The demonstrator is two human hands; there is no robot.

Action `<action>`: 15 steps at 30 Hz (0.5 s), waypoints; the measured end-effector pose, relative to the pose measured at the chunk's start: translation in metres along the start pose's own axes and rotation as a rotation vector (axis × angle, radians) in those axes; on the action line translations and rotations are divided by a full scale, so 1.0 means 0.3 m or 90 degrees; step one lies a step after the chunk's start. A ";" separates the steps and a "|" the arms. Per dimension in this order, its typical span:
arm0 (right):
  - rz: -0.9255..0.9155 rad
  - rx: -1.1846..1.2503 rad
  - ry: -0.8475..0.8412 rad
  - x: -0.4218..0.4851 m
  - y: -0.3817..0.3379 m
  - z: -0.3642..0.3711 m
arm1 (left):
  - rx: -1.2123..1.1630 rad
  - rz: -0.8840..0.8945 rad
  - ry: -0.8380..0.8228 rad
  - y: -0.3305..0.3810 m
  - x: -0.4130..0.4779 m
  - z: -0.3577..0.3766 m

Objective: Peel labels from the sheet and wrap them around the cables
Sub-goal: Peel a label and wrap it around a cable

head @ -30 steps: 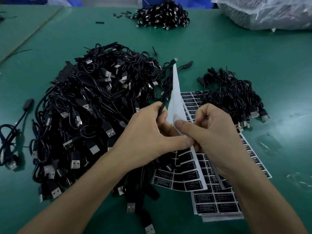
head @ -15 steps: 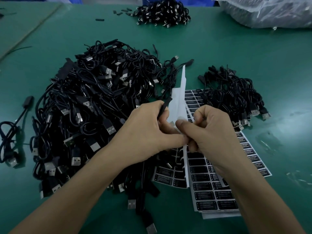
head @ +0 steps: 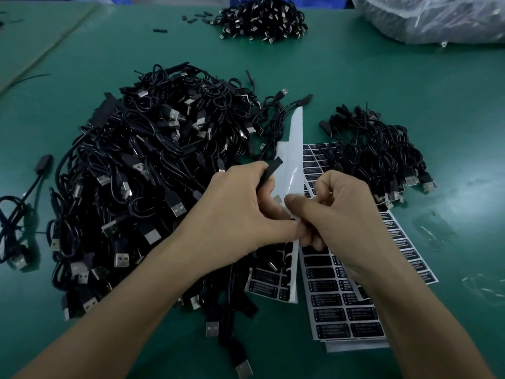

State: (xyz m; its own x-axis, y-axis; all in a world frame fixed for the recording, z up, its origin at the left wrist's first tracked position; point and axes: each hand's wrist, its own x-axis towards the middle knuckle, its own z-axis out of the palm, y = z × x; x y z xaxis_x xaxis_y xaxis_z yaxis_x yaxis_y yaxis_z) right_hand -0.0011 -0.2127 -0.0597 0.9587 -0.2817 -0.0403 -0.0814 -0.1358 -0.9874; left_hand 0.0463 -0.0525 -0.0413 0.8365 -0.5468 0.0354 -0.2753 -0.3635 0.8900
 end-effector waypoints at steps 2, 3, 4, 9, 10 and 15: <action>0.009 -0.007 0.005 0.001 0.003 0.004 | 0.042 0.016 0.016 0.009 -0.005 0.004; 0.009 -0.015 0.007 0.001 0.005 0.006 | 0.056 0.021 0.022 0.011 -0.007 0.006; 0.007 -0.024 0.007 0.001 0.006 0.008 | 0.064 0.023 0.026 0.014 -0.008 0.006; 0.006 -0.036 -0.001 0.002 0.006 0.012 | 0.056 0.014 0.021 0.018 -0.006 0.002; 0.008 -0.032 -0.001 0.002 0.006 0.012 | 0.058 0.015 0.019 0.017 -0.005 0.000; 0.025 -0.008 -0.001 0.000 0.003 0.003 | 0.044 0.014 0.005 0.006 0.002 -0.006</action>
State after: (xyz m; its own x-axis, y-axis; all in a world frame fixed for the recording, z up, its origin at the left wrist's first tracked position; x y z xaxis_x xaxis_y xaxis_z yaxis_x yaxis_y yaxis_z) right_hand -0.0008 -0.2121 -0.0609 0.9551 -0.2855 -0.0795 -0.1227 -0.1369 -0.9830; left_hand 0.0472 -0.0522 -0.0390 0.8335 -0.5495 0.0581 -0.3253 -0.4030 0.8554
